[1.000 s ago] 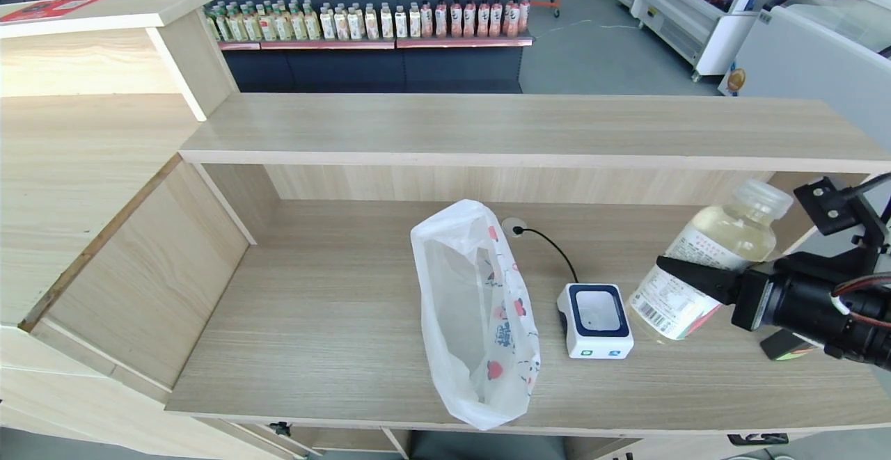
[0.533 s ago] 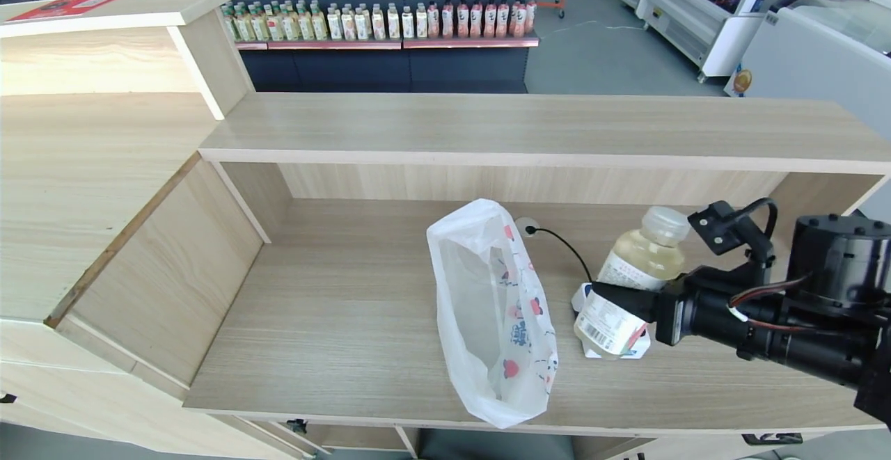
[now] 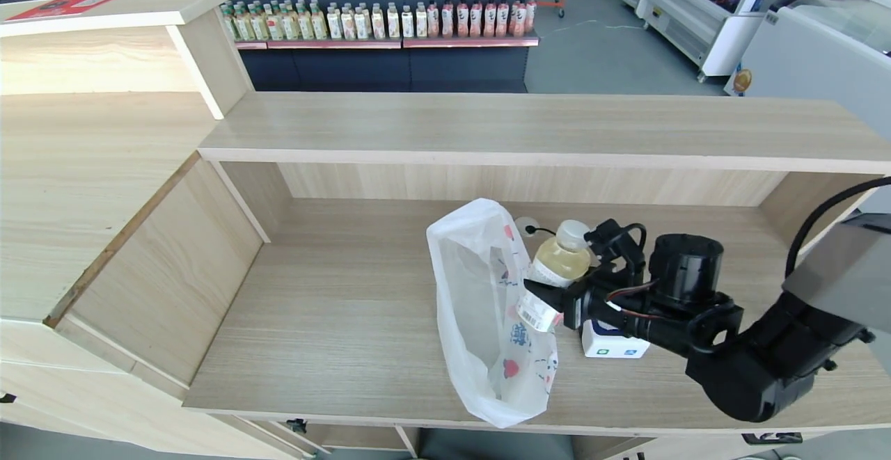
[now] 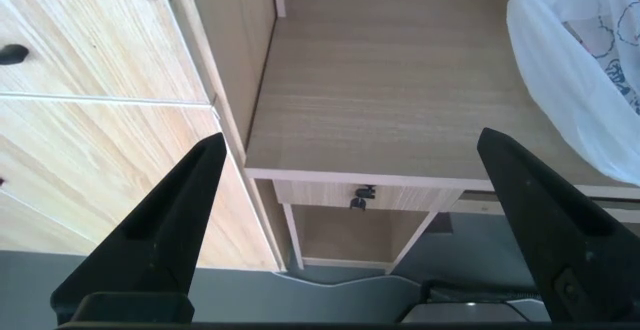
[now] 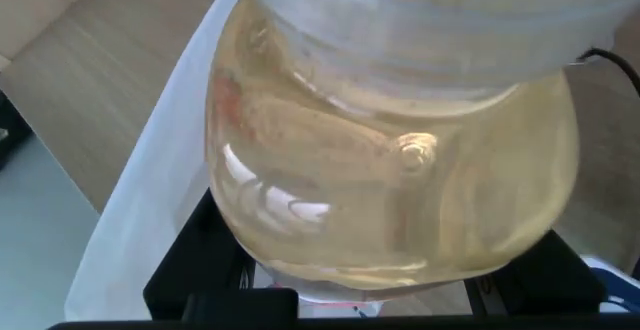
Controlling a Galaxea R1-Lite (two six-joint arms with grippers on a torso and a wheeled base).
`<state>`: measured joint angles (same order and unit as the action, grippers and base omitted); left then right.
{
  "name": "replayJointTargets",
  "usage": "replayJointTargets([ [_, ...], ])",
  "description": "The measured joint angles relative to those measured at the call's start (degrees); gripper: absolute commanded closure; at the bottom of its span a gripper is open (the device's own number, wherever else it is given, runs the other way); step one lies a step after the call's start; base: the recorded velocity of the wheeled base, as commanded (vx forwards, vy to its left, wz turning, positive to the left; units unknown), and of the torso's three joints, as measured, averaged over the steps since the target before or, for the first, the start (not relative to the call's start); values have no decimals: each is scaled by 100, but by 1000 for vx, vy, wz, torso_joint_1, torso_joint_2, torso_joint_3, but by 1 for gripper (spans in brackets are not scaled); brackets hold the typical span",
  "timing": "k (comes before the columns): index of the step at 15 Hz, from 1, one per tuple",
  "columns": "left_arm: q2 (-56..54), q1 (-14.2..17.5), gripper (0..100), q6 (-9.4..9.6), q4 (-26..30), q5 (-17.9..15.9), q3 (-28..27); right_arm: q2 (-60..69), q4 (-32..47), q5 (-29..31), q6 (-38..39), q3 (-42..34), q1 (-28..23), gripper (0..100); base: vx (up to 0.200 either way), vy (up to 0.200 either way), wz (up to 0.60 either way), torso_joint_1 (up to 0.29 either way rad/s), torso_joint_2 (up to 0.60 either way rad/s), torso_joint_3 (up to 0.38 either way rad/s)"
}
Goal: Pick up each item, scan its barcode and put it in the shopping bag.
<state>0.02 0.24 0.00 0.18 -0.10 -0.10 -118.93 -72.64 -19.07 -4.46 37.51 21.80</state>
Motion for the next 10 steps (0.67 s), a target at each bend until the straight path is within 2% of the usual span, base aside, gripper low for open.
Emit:
replayJointTargets([
  [5,0,-4,0,0,0,0,0,-1226,-18,278,-200,1431,129,100,0,0,0,0,0,0],
  [10,0,0,0,0,-2,0,0,-1908,-251,276,-290,2153,149,100,0,0,0,0,0,0],
])
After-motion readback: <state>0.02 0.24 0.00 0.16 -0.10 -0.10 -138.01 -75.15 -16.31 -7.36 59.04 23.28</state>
